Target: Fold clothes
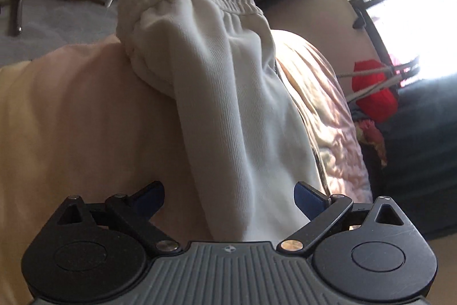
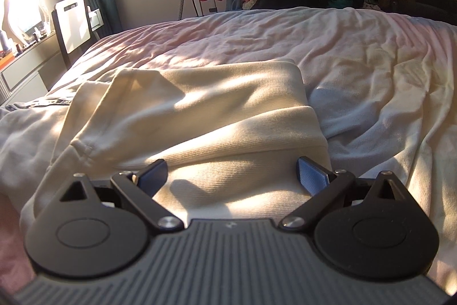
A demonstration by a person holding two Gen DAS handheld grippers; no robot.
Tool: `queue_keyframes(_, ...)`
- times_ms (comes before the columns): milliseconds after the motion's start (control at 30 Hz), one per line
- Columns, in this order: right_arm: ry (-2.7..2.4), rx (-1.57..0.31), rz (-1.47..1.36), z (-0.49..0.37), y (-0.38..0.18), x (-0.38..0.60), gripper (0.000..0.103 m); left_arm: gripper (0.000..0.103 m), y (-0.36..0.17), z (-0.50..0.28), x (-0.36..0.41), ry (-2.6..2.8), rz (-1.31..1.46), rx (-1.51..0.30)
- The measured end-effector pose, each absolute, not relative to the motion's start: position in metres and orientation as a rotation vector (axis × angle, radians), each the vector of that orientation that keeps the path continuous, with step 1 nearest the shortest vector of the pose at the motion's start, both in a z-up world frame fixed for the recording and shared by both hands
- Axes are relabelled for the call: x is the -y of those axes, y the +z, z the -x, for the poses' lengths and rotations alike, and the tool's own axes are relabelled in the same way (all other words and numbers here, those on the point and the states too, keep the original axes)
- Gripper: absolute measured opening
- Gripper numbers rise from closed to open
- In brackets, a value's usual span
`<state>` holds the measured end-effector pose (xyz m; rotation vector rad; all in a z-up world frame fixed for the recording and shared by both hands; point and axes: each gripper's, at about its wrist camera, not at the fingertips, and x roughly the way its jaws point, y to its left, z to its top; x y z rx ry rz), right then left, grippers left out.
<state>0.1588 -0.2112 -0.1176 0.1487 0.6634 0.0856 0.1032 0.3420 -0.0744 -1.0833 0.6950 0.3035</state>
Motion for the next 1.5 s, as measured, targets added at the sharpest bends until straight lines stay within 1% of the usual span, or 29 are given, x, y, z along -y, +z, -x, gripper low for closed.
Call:
queue_keyframes(33, 0.085, -0.664, -0.145, -0.159, -0.118, 0.211, 0.099, 0.097, -0.078, -0.105, -0.347, 0.305, 1.123, -0.665)
queue_keyframes(100, 0.083, -0.663, -0.134, -0.159, -0.119, 0.209, 0.100, 0.095, -0.078, -0.116, -0.352, 0.298, 1.087, -0.621)
queue_keyframes(200, 0.080, -0.654, -0.132, -0.159, -0.120, 0.208, 0.100, 0.081, -0.074, -0.138, -0.350, 0.355, 0.860, -0.628)
queue_keyframes(233, 0.079, -0.651, -0.131, -0.159, -0.121, 0.208, 0.100, 0.081, -0.074, -0.144, -0.350, 0.371, 0.806, -0.633)
queue_keyframes(267, 0.078, -0.648, -0.130, -0.159, -0.121, 0.208, 0.100, 0.081, -0.075, -0.146, -0.351, 0.378, 0.796, -0.623)
queue_keyframes(300, 0.078, -0.646, -0.134, -0.159, -0.121, 0.209, 0.100, 0.079, -0.076, -0.148, -0.352, 0.380, 0.805, -0.608)
queue_keyframes(367, 0.075, -0.640, -0.144, -0.158, -0.119, 0.210, 0.099, 0.068, -0.078, -0.149, -0.353, 0.384, 0.816, -0.574)
queue_keyframes(400, 0.070, -0.638, -0.150, -0.158, -0.118, 0.210, 0.098, 0.055, -0.077, -0.149, -0.353, 0.385, 0.818, -0.555)
queue_keyframes(433, 0.069, -0.634, -0.159, -0.156, -0.116, 0.210, 0.098, 0.046, -0.076, -0.148, -0.352, 0.389, 0.812, -0.536)
queue_keyframes(467, 0.067, -0.630, -0.168, -0.155, -0.114, 0.210, 0.098, 0.041, -0.073, -0.146, -0.350, 0.393, 0.802, -0.516)
queue_keyframes(500, 0.073, -0.629, -0.178, -0.154, -0.114, 0.209, 0.098, 0.028, -0.070, -0.142, -0.350, 0.395, 0.800, -0.474)
queue_keyframes(533, 0.077, -0.635, -0.184, -0.155, -0.117, 0.207, 0.100, 0.019, -0.066, -0.137, -0.350, 0.396, 0.802, -0.423)
queue_keyframes(600, 0.085, -0.650, -0.194, -0.157, -0.124, 0.204, 0.100, 0.015, -0.057, -0.125, -0.353, 0.368, 0.819, -0.345)
queue_keyframes(733, 0.080, -0.666, -0.113, -0.161, -0.128, 0.191, 0.103, 0.012, -0.023, -0.118, -0.336, 0.331, 0.702, -0.278)
queue_keyframes(800, 0.081, -0.664, -0.115, -0.161, -0.124, 0.192, 0.103, 0.012, 0.004, -0.117, -0.311, 0.314, 0.604, -0.245)
queue_keyframes(867, 0.082, -0.652, -0.167, -0.159, -0.117, 0.201, 0.101, 0.011, 0.029, -0.114, -0.285, 0.288, 0.522, -0.200)
queue_keyframes(1000, 0.071, -0.623, -0.313, -0.155, -0.101, 0.227, 0.101, 0.011, 0.076, -0.115, -0.210, 0.218, 0.336, -0.110)
queue_keyframes(1067, 0.046, -0.604, -0.372, -0.151, -0.092, 0.243, 0.101, 0.011, 0.093, -0.118, -0.167, 0.174, 0.236, -0.068)
queue_keyframes(1133, 0.015, -0.593, -0.435, -0.148, -0.084, 0.261, 0.101, 0.010, 0.103, -0.122, -0.130, 0.110, 0.207, -0.043)
queue_keyframes(1233, -0.018, -0.572, -0.515, -0.144, -0.079, 0.287, 0.101, 0.010, 0.109, -0.125, -0.070, 0.060, 0.135, -0.015)
queue_keyframes(1333, -0.074, -0.552, -0.561, -0.142, -0.076, 0.311, 0.101, 0.010, 0.100, -0.127, -0.013, 0.010, 0.079, -0.005)
queue_keyframes(1500, -0.114, -0.535, -0.798, -0.141, -0.085, 0.357, 0.101, 0.010, 0.048, -0.143, 0.086, -0.096, -0.072, -0.053)
